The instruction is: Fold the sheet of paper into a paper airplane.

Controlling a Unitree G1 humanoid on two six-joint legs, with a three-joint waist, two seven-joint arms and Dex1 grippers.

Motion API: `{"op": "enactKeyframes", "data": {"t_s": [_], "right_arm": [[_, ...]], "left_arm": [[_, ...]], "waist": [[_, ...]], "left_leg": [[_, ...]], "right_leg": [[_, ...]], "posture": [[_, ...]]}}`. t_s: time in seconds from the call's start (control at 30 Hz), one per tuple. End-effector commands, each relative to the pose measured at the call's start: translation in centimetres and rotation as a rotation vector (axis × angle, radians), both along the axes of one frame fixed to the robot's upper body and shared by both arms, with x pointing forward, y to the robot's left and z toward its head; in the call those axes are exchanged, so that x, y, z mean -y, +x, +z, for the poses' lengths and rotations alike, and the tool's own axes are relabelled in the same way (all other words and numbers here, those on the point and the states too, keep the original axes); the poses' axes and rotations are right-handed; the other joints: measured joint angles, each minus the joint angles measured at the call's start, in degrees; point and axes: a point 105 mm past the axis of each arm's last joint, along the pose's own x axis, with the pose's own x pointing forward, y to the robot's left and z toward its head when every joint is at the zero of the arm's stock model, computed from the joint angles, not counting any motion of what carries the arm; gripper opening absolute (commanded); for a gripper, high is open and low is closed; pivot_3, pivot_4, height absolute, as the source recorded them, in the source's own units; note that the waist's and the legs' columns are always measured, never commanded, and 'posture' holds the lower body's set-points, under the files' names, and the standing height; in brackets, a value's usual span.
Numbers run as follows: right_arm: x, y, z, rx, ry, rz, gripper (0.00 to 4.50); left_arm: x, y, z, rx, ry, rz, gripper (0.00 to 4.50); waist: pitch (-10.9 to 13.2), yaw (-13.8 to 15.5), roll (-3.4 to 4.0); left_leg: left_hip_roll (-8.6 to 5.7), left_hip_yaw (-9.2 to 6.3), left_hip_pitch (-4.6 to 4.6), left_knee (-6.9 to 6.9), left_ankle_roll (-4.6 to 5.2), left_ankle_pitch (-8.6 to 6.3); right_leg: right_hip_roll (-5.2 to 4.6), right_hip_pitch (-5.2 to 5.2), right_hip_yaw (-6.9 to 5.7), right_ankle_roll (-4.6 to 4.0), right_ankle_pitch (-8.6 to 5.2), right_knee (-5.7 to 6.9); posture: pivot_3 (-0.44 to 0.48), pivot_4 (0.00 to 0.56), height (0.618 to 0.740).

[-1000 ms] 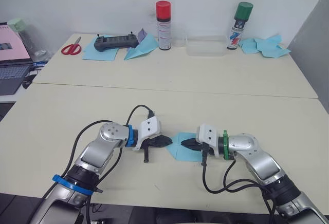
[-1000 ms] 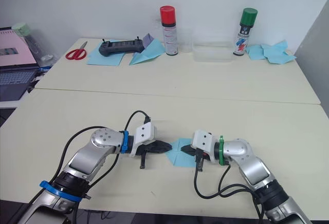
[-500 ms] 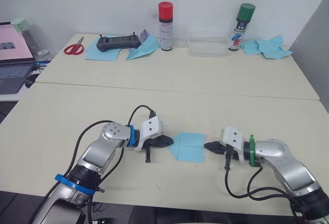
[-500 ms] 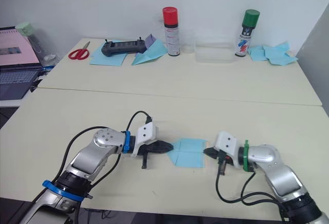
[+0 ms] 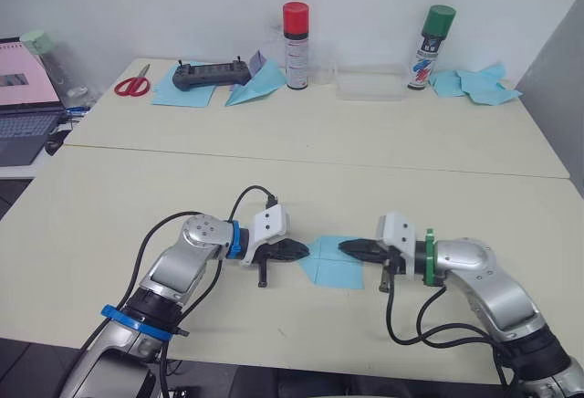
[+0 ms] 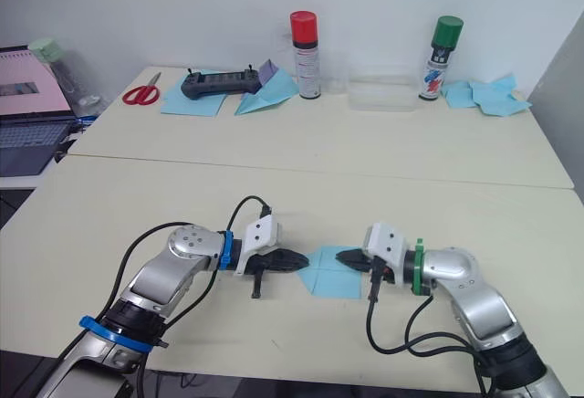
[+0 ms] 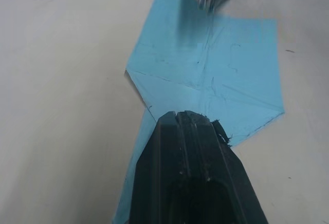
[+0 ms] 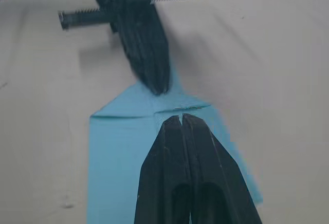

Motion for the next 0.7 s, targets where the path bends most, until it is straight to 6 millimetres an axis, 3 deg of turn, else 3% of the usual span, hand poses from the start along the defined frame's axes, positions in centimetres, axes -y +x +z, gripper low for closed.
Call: {"op": "enactKeyframes", "data": {"t_s": [0.03,0.13,0.23,0.37,0.53,0.7], "right_arm": [[-0.5,1.0,-1.1,0.017,-0.060,-0.024,0.02],[-0.3,0.9,-1.9,-0.003,-0.095,-0.015,0.02],[-0.2,0.6,-2.2,-0.019,-0.100,-0.006,0.02],[0.0,0.4,-2.3,-0.026,-0.096,-0.011,0.02],[0.1,0.4,-2.2,-0.029,-0.095,-0.018,0.02],[0.6,0.2,-2.2,-0.031,-0.102,-0.025,0.02]], "left_arm": [[0.4,-0.3,0.3,-0.023,-0.018,-0.002,0.00],[1.6,-0.6,2.2,-0.027,-0.103,-0.013,0.00],[2.3,-0.7,2.8,-0.020,-0.126,-0.011,0.00],[2.5,-0.9,1.1,-0.018,-0.066,-0.008,0.00],[0.5,-0.7,-0.8,-0.031,0.004,0.040,0.00],[-2.8,0.5,-1.5,-0.011,0.063,0.140,0.00]], "waist": [[0.00,-0.01,0.00],[0.01,-0.06,-0.01],[0.01,-0.07,-0.02],[0.01,-0.06,-0.02],[0.01,-0.01,-0.02],[0.00,-0.06,0.00]], "left_leg": [[0.00,0.00,0.00,0.00,0.00,0.00],[0.02,0.00,0.00,0.00,0.00,0.00],[0.02,-0.01,-0.04,-0.01,0.00,0.00],[0.03,-0.02,-0.04,-0.05,0.00,0.00],[0.02,-0.02,-0.06,-0.05,0.00,0.00],[0.03,-0.02,-0.02,-0.06,0.00,0.00]], "right_leg": [[0.00,-0.01,0.00,0.01,0.01,0.01],[0.01,-0.03,0.00,0.01,0.01,0.03],[0.01,-0.04,-0.02,0.01,0.01,0.00],[0.02,-0.05,-0.04,0.01,0.01,0.00],[0.01,-0.05,-0.04,0.01,0.01,-0.06],[0.02,-0.04,-0.03,0.00,0.00,-0.04]], "posture": [[0.000,0.150,0.740],[0.000,0.150,0.740],[0.000,0.150,0.740],[0.000,0.150,0.740],[0.000,0.150,0.740],[0.000,0.150,0.740]]}}
